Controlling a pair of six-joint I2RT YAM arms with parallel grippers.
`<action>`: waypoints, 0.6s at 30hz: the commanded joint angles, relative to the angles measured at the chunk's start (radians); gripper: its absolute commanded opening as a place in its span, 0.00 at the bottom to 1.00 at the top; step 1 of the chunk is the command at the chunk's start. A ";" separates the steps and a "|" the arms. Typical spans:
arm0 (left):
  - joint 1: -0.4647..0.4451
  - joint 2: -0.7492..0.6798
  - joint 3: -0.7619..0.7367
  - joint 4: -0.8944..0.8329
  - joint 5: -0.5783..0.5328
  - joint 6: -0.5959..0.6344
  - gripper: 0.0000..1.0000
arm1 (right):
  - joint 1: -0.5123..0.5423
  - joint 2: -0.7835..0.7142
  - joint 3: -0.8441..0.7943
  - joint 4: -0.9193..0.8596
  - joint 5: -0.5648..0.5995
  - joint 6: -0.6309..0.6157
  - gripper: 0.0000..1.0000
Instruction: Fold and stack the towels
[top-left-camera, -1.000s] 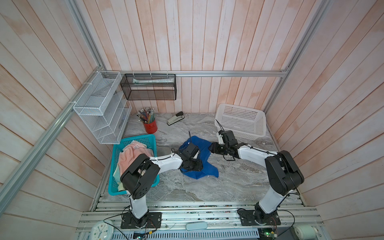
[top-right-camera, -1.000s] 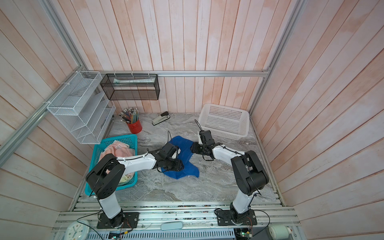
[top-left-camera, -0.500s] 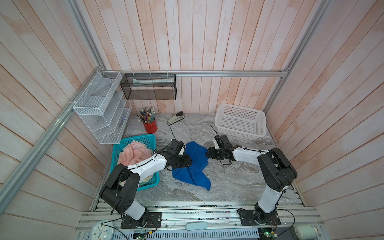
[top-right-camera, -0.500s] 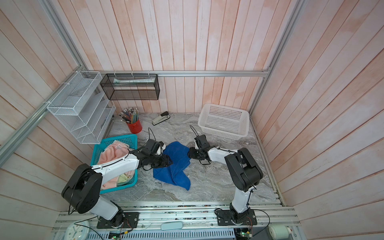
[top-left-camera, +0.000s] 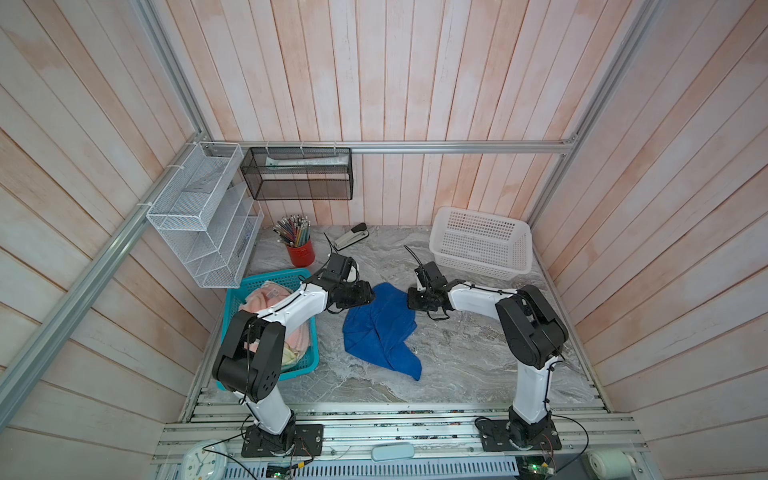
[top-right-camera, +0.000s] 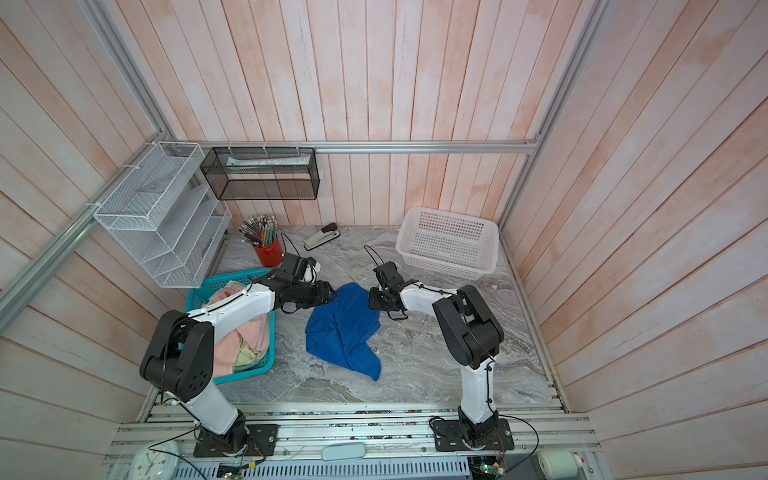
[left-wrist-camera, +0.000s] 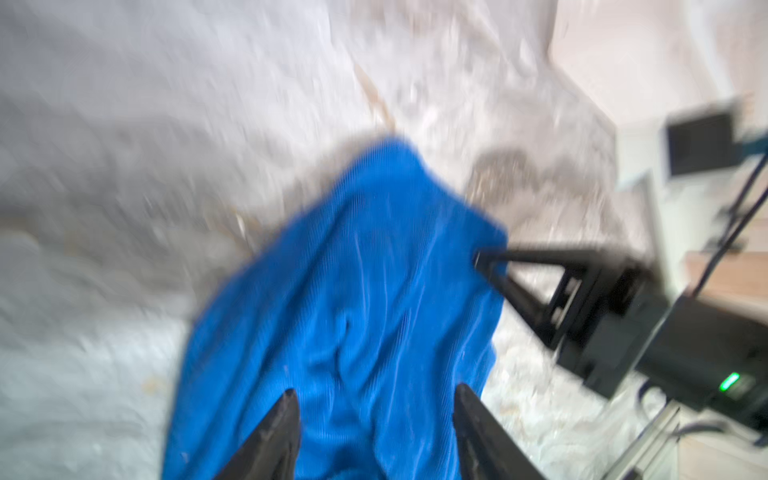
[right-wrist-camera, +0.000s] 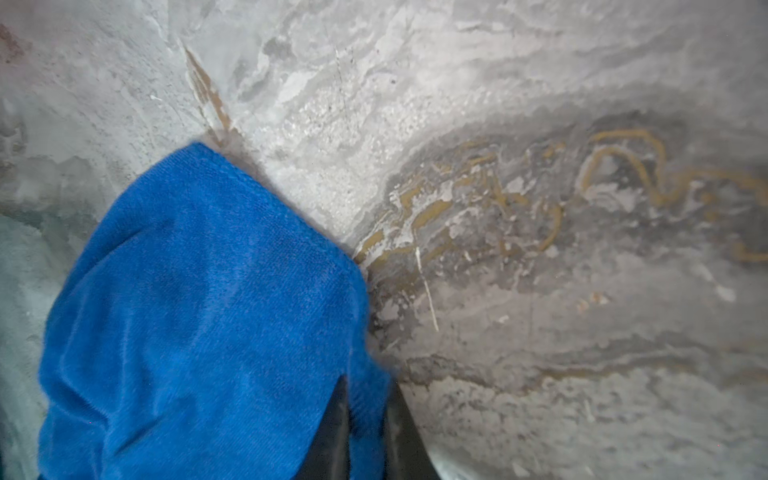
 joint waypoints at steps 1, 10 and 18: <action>0.009 0.140 0.159 -0.044 -0.061 0.097 0.61 | 0.001 0.026 0.027 -0.068 0.059 -0.025 0.12; -0.026 0.480 0.528 -0.210 -0.105 0.283 0.64 | 0.001 0.000 0.004 -0.060 0.078 -0.058 0.04; -0.073 0.566 0.579 -0.234 -0.127 0.346 0.62 | 0.001 -0.027 -0.014 -0.056 0.078 -0.086 0.00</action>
